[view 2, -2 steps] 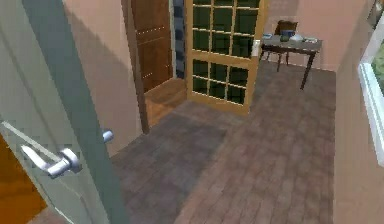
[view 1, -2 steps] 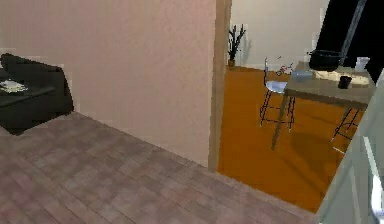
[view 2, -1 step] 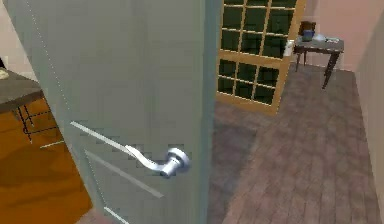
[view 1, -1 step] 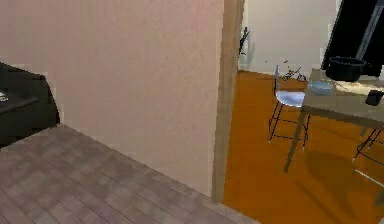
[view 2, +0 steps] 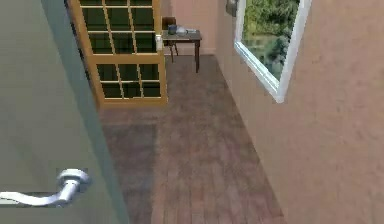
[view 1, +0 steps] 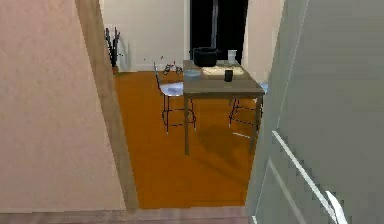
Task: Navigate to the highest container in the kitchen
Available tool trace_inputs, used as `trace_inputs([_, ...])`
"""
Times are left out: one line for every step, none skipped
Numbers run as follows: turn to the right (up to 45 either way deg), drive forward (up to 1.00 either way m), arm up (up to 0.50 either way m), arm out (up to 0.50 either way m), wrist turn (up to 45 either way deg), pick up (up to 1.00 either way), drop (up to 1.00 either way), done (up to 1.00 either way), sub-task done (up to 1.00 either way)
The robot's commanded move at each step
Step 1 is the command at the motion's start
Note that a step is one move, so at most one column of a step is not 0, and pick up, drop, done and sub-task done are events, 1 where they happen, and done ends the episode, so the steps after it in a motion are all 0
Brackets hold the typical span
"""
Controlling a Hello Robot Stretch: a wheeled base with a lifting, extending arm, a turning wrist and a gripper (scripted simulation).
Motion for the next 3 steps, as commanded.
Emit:
trace_inputs([0.0, 1.00, 0.00, 0.00, 0.0, 0.00, 0.00, 0.00, 0.00])
trace_inputs([9.0, 0.00, 0.00, 0.00, 0.0, 0.00, 0.00, 0.00, 0.00])
trace_inputs([0.0, 0.20, 0.00, 0.00, 0.0, 0.00, 0.00, 0.00, 0.00])
